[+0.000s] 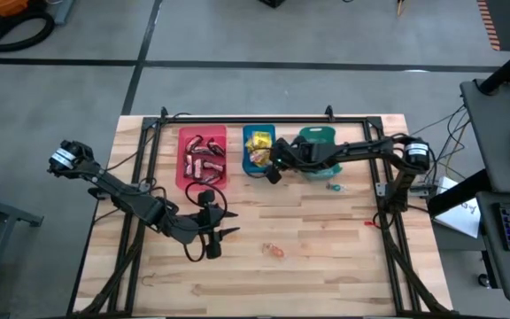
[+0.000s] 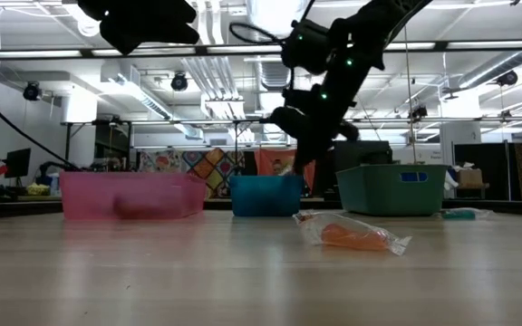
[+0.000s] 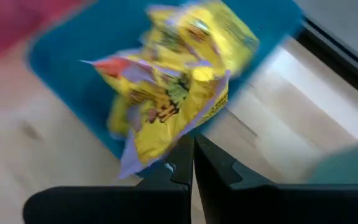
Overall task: Sort candy
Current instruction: Put the yellow candy into the blue bin, then put the orange gummy candy into the green bin
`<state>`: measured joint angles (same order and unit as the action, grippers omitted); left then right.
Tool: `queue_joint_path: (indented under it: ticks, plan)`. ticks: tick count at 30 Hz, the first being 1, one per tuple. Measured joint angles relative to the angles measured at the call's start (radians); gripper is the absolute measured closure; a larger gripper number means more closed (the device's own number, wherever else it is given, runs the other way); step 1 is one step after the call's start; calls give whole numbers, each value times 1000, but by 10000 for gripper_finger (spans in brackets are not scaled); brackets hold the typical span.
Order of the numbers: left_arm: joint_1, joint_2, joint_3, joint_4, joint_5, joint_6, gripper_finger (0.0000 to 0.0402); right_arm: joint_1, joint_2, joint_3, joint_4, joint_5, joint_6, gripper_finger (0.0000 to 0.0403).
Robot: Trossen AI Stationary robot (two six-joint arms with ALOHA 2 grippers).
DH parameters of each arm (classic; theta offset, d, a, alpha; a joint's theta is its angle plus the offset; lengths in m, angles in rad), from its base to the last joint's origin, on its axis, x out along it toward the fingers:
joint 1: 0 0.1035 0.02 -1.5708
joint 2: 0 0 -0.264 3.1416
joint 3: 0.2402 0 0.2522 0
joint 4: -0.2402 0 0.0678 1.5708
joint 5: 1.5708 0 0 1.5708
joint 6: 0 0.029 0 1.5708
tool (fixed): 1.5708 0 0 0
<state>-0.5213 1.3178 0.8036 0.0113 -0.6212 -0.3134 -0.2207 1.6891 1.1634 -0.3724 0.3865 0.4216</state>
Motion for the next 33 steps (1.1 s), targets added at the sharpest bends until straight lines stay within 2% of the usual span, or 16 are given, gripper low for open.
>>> queue_joint_path:
  ticks: [4,7,11,17,22,26,33]
  plan:
    - [0,0,0,0,0,6,240,0,18,11,132,-77,-83,394]
    - [0,0,-1,0,0,8,240,3,28,15,176,-82,-124,394]
    - [0,0,-1,-6,0,8,240,5,7,28,178,-56,-144,394]
    - [-1,15,-2,-14,3,8,240,29,-91,27,112,-46,-163,394]
    - [-1,63,-2,6,30,15,240,107,-207,27,-13,-46,-169,394]
    - [-1,127,-2,91,40,52,240,197,-295,19,-123,-46,-145,394]
    - [6,269,24,309,168,290,240,374,-416,-24,-203,-46,-39,394]
